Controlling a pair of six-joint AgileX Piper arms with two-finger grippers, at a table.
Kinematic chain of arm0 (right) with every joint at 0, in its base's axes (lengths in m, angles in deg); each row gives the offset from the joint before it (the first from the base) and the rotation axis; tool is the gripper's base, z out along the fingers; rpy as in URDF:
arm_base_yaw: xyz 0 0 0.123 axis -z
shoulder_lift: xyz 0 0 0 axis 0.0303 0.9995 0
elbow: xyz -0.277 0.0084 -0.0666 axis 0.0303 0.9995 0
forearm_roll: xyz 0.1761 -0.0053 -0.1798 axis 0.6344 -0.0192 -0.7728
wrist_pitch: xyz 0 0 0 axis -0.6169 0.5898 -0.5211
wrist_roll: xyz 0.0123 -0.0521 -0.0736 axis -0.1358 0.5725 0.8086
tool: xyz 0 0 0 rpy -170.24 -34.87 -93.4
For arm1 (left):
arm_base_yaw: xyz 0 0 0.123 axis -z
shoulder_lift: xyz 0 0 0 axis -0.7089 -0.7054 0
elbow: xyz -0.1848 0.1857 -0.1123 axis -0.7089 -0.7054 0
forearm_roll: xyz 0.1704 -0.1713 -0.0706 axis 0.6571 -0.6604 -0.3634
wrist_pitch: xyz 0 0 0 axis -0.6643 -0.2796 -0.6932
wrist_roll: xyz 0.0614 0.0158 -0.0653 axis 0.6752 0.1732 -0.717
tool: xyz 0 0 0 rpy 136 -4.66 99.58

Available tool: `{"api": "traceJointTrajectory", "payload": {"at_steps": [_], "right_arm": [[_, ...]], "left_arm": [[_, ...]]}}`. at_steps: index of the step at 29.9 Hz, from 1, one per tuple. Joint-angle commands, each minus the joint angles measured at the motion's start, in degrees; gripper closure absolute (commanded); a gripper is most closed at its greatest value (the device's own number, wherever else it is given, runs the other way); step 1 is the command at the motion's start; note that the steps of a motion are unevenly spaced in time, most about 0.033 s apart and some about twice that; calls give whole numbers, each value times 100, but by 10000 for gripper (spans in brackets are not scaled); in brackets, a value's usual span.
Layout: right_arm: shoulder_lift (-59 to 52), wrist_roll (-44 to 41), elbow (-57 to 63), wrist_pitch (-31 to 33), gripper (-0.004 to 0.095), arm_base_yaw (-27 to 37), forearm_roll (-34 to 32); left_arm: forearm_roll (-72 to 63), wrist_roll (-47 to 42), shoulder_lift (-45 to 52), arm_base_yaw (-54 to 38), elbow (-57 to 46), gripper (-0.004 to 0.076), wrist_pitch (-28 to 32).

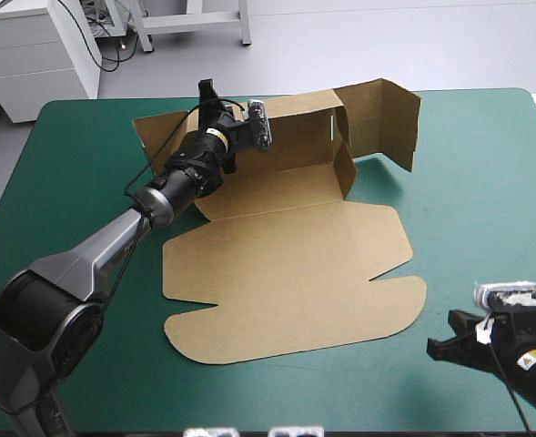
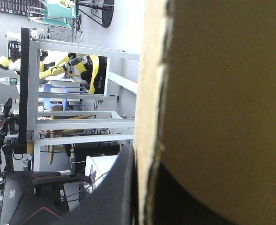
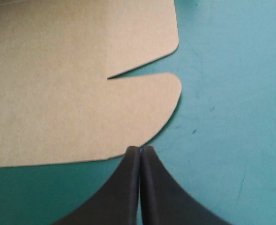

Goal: Fold the box

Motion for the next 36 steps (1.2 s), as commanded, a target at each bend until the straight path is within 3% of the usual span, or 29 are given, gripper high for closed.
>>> {"api": "traceJointTrajectory", "payload": {"at_steps": [1, 9, 14, 24, 30, 36], "right_arm": [[778, 441, -773, -683, 921, -13, 261], [2932, 1184, -2914, -843, 921, -13, 799], [4273, 1501, -4497, -570, 918, -28, 1342], [6362, 1372, -6551, -681, 905, -844, 1191], [7206, 809, -7001, -1449, 905, -1375, 198], [7556, 575, -7014, -2284, 905, -1495, 127]], "left_arm": [[122, -170, 301, 40, 184, 731, 319], [107, -170, 283, 306, 173, 731, 318], [107, -147, 283, 420, 164, 731, 371], [79, -120, 274, 420, 164, 731, 315], [49, -120, 274, 420, 164, 731, 315], [49, -120, 274, 420, 164, 731, 315]]}}
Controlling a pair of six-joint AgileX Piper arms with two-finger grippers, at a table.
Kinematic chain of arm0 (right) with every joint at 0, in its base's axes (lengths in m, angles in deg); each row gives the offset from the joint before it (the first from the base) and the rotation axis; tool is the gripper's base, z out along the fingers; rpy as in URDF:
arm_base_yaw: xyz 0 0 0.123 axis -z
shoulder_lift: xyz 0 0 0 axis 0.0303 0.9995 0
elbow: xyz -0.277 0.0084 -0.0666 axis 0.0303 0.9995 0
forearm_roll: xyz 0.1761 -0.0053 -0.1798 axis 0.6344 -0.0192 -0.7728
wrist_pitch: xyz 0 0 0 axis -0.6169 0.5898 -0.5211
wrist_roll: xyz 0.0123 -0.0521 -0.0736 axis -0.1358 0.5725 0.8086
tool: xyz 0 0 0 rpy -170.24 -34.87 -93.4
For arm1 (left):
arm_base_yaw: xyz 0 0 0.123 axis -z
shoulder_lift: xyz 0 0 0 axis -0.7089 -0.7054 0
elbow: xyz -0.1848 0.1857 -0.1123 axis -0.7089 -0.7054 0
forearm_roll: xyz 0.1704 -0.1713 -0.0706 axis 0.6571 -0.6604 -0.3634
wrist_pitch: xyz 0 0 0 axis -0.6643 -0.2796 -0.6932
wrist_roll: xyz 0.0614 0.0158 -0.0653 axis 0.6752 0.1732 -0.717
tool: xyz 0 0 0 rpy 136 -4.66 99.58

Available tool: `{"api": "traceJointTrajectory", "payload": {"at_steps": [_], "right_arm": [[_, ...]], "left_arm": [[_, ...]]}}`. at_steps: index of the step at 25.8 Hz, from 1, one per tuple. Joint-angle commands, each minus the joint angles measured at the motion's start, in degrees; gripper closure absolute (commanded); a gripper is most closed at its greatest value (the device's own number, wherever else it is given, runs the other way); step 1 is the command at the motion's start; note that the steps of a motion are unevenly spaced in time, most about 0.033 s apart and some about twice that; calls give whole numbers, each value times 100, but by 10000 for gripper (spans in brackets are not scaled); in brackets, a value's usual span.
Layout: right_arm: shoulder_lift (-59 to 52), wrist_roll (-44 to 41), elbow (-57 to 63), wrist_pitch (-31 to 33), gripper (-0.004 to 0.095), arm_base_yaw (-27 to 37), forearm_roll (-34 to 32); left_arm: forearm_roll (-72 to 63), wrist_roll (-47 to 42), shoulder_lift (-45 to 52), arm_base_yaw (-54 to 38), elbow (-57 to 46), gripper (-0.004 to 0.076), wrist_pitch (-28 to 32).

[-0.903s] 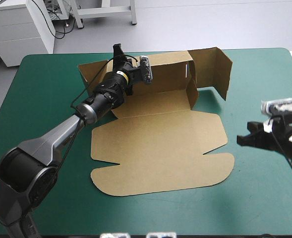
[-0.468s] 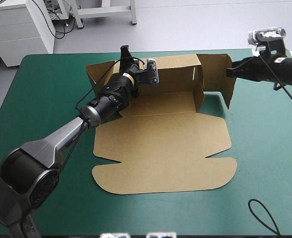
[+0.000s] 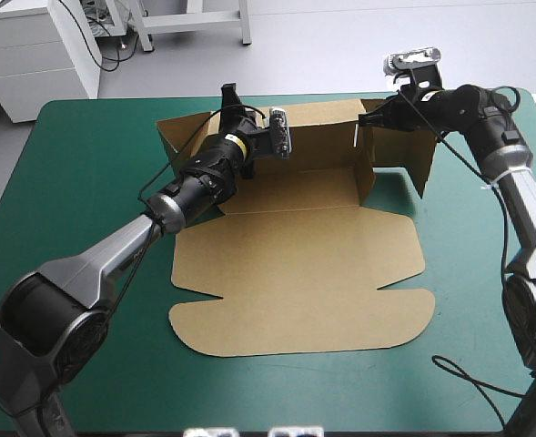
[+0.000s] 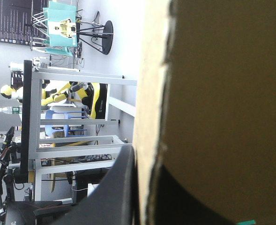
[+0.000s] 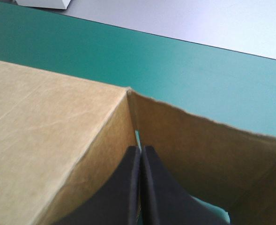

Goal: Fold the box

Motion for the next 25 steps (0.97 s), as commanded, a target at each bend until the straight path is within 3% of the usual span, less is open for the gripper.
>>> {"api": "traceJointTrajectory", "payload": {"at_steps": [1, 6, 10, 25], "right_arm": [[-172, -54, -224, -803, 905, -17, 46], [-146, -104, -224, -1558, 905, -17, 57], [-68, -147, -224, -1720, 905, -17, -133], [309, -292, -213, -987, 908, -17, 55]], "left_arm": [[-11, -117, 278, 32, 164, 731, 141], [-11, -117, 278, 32, 164, 731, 142], [-11, -117, 278, 32, 164, 731, 142], [-11, -117, 264, 32, 164, 731, 142]]}}
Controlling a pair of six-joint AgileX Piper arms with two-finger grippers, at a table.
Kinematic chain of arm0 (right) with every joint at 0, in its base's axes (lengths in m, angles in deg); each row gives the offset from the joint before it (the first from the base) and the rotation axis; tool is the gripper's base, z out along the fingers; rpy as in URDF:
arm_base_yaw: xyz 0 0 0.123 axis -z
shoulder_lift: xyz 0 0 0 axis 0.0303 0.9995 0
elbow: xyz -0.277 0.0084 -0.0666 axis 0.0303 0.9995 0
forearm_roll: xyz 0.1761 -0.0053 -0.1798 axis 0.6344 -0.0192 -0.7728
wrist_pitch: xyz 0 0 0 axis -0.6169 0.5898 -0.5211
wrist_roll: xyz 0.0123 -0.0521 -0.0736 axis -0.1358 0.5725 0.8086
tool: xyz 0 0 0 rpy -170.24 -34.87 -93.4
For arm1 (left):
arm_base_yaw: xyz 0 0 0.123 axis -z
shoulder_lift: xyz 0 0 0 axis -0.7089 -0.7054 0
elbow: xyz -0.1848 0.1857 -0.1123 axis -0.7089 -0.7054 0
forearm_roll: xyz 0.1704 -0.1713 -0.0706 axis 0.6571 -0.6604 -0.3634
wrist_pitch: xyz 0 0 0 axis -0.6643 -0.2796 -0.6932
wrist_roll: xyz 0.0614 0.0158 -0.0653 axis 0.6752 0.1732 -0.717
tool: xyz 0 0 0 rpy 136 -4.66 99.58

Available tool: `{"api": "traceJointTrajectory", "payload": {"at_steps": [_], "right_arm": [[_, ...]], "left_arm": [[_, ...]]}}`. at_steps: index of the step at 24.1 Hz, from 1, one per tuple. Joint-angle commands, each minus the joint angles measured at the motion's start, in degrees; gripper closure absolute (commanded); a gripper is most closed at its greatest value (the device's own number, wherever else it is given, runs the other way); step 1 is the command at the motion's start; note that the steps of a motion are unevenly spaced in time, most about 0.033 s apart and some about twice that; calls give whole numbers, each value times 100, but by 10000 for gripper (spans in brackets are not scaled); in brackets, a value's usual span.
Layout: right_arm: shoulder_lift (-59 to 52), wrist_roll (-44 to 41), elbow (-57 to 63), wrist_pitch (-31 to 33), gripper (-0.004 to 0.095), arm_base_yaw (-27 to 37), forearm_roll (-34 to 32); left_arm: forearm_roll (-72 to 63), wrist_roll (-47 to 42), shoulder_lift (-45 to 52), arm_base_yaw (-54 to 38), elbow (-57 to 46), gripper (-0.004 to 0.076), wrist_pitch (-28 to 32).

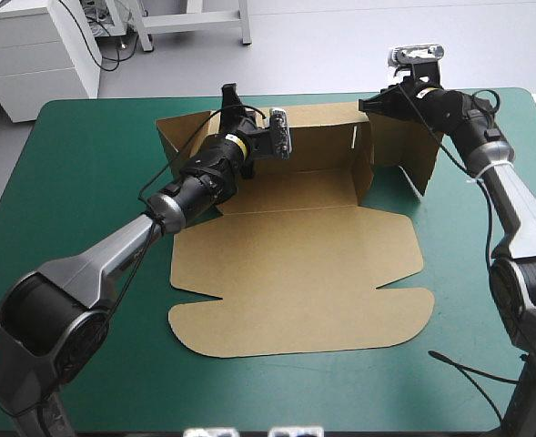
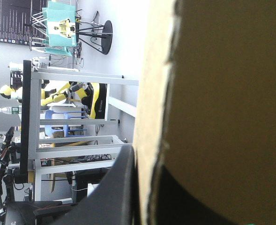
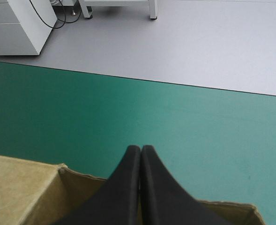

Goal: Fold the box

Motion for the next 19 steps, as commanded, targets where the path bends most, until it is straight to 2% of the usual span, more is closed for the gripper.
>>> {"api": "traceJointTrajectory", "payload": {"at_steps": [1, 8, 14, 19], "right_arm": [[-359, -4, -101, 288, 908, 1, 106], [-857, 142, -101, 1594, 908, 1, 51], [-1346, 141, -101, 1567, 908, 1, 36], [-1651, 141, -101, 1567, 908, 1, 21]], "left_arm": [[0, -135, 271, 30, 164, 731, 148], [0, -135, 271, 30, 164, 731, 36], [0, -135, 271, 30, 164, 731, -252], [0, -135, 271, 30, 164, 731, -261]]}}
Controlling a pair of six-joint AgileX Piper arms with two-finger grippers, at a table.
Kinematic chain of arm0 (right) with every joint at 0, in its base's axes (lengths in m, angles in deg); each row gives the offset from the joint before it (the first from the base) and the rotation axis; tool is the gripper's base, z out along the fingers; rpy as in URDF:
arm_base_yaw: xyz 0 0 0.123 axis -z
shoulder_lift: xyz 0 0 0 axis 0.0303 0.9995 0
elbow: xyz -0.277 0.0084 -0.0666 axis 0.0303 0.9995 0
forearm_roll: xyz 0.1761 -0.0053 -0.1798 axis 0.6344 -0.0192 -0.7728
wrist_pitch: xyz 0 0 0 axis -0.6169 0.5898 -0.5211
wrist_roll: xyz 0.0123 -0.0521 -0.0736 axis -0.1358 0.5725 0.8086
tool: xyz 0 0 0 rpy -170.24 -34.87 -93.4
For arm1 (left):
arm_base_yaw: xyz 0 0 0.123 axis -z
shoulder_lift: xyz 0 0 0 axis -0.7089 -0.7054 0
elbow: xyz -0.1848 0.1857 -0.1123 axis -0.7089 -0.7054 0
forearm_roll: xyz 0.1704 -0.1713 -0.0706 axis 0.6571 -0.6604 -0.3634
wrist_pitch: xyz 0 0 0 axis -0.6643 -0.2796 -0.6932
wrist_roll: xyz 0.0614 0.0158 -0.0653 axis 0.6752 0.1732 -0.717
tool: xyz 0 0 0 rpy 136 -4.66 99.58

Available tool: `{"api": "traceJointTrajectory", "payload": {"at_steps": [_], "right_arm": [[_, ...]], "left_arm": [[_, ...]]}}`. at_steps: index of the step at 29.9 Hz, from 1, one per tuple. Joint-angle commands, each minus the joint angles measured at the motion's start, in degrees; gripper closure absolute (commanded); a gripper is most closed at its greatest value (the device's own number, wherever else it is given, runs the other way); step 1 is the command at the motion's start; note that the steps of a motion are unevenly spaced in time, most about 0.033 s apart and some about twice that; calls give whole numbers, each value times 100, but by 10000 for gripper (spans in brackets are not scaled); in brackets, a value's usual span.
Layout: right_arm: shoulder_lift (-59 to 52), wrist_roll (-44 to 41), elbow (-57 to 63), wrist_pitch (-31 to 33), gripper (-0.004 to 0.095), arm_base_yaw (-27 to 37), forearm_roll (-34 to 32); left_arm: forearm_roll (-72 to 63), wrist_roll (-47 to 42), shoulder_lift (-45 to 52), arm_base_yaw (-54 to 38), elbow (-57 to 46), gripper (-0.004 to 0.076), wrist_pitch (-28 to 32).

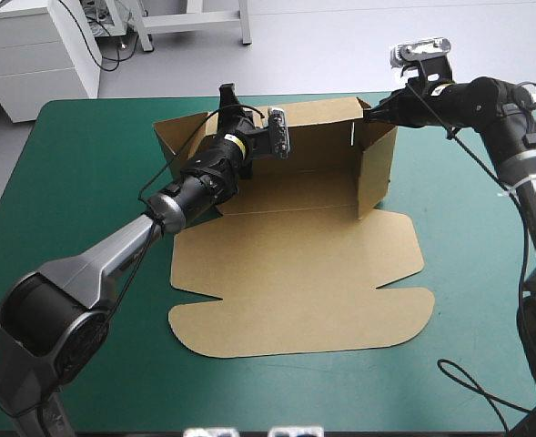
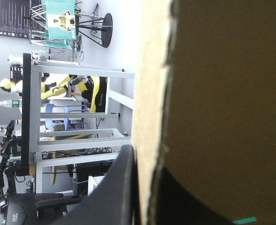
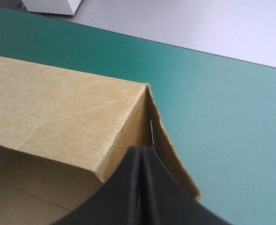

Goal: Fold the box

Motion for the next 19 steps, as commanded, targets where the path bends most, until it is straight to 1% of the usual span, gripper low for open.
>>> {"api": "traceJointTrajectory", "payload": {"at_steps": [1, 7, 13, 19], "right_arm": [[-483, 53, -136, -281, 908, 0, 68], [-417, 53, -136, -360, 908, 0, -23], [-25, 31, -136, -578, 908, 0, -47], [459, -15, -136, -577, 908, 0, -47]], "left_arm": [[0, -135, 276, 25, 164, 731, -62], [0, -135, 276, 25, 164, 731, -62], [0, -135, 276, 25, 164, 731, -62], [0, -135, 276, 25, 164, 731, -62]]}}
